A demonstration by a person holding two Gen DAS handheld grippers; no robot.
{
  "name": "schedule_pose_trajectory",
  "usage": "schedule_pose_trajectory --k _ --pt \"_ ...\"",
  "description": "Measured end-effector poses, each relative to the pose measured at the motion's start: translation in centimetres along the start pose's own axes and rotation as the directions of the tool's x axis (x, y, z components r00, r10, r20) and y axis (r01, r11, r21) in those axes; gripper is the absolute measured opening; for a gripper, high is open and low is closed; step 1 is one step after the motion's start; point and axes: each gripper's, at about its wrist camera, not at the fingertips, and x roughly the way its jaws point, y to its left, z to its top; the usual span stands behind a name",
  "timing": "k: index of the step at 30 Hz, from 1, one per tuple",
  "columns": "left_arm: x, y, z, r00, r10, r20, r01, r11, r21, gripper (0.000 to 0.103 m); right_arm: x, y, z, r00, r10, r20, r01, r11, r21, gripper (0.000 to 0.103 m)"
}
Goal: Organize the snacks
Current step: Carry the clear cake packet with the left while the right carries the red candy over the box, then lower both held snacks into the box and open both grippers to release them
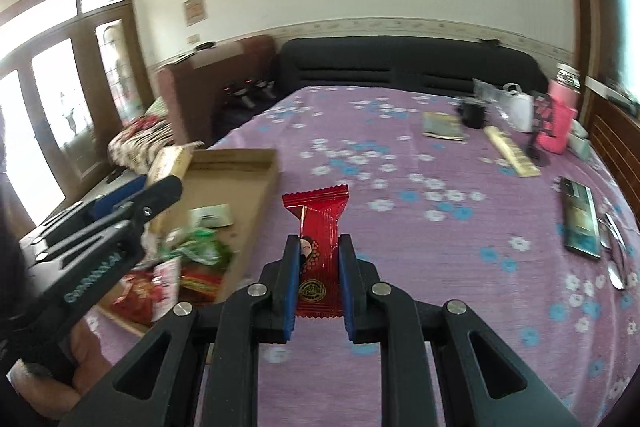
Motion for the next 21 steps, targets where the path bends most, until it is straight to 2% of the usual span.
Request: schedule_pose_trajectory --k 9,14,21 --pt "1.1 6.8 -2.1 0.991 0.102 -0.081 -0.108 0.991 -0.075 0.036 2.5 6.6 -0.1 0.992 0.105 -0.075 -0.112 0.989 -0.094 0.017" --pt "2.4 7.8 -3.1 0.986 0.096 -0.134 -0.108 0.990 -0.090 0.036 4.3 8.8 -0.4 0.984 0.134 -0.121 -0.147 0.983 -0.112 0.017" --pt "3.6 7.5 -3.6 0.983 0.070 -0.172 -0.086 0.993 -0.084 0.036 7.1 9.2 -1.3 0.967 0.157 -0.201 -0.177 0.981 -0.084 0.017"
